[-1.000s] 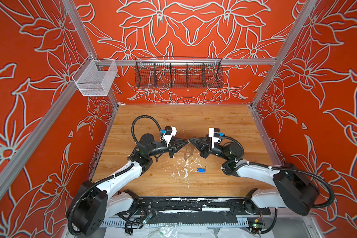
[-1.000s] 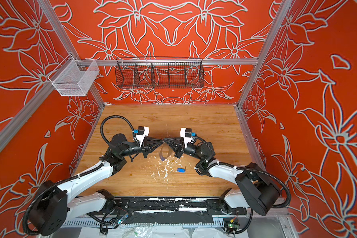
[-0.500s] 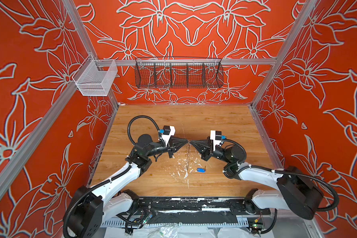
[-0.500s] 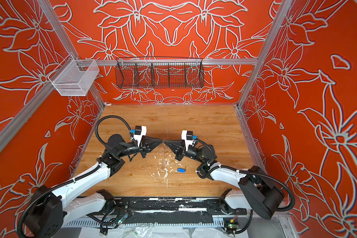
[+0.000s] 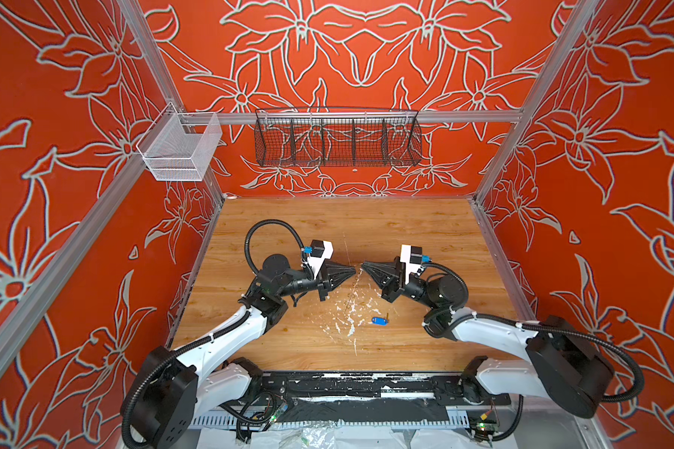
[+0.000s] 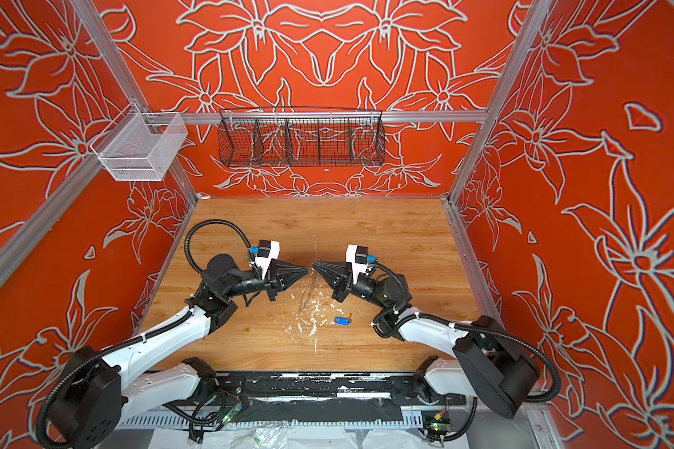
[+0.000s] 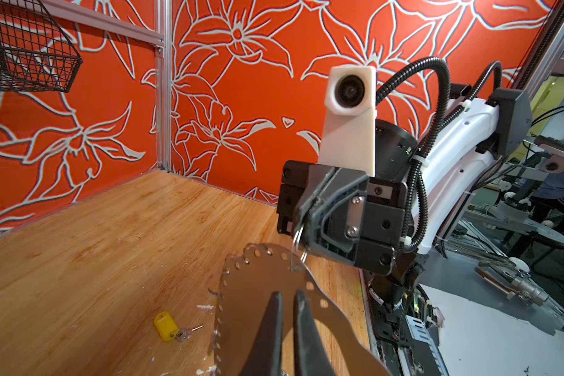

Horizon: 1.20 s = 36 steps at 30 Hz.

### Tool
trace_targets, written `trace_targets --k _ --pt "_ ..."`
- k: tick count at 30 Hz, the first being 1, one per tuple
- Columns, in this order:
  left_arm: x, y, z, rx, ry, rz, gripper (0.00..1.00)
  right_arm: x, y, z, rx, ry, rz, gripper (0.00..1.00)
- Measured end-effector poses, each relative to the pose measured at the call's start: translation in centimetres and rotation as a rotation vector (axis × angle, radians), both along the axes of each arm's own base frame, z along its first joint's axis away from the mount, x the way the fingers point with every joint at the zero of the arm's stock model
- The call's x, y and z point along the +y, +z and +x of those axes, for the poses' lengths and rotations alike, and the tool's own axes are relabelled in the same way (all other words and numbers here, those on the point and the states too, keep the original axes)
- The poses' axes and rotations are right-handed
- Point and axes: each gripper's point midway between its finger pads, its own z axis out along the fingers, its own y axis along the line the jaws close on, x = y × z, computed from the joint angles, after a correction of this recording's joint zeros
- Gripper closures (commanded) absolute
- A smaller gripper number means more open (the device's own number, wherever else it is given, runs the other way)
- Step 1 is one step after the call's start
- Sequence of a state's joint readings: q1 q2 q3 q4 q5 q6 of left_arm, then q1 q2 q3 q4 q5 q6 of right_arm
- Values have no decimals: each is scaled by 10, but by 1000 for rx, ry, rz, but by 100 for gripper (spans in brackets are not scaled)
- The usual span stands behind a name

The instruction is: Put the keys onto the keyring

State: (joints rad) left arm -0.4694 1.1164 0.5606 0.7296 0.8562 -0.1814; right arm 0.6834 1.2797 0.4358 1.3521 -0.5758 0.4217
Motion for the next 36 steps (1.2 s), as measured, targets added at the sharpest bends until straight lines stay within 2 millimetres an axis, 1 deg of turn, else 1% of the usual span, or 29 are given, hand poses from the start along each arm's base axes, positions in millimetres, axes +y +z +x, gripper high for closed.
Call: trace_targets --k 10,17,23,27,29,35,36 --pt "-2 4 -3 -14 -13 -8 89 2 0 -3 8 15 2 100" --pt "-3 6 -3 -16 -16 -10 86 7 1 -10 5 41 1 100" --pt "-4 10 -3 -24 -23 -13 86 9 1 -10 4 46 1 100" --pt "-5 9 -3 -16 -28 -14 92 10 0 -9 6 46 0 100" --pt "-6 10 -4 -14 -33 -16 99 10 1 -9 3 45 2 100" --pt "-6 12 -4 -15 -37 -21 100 9 2 -10 -4 44 6 100" --pt "-6 12 -4 -16 -37 -21 100 9 2 -10 -4 44 6 97"
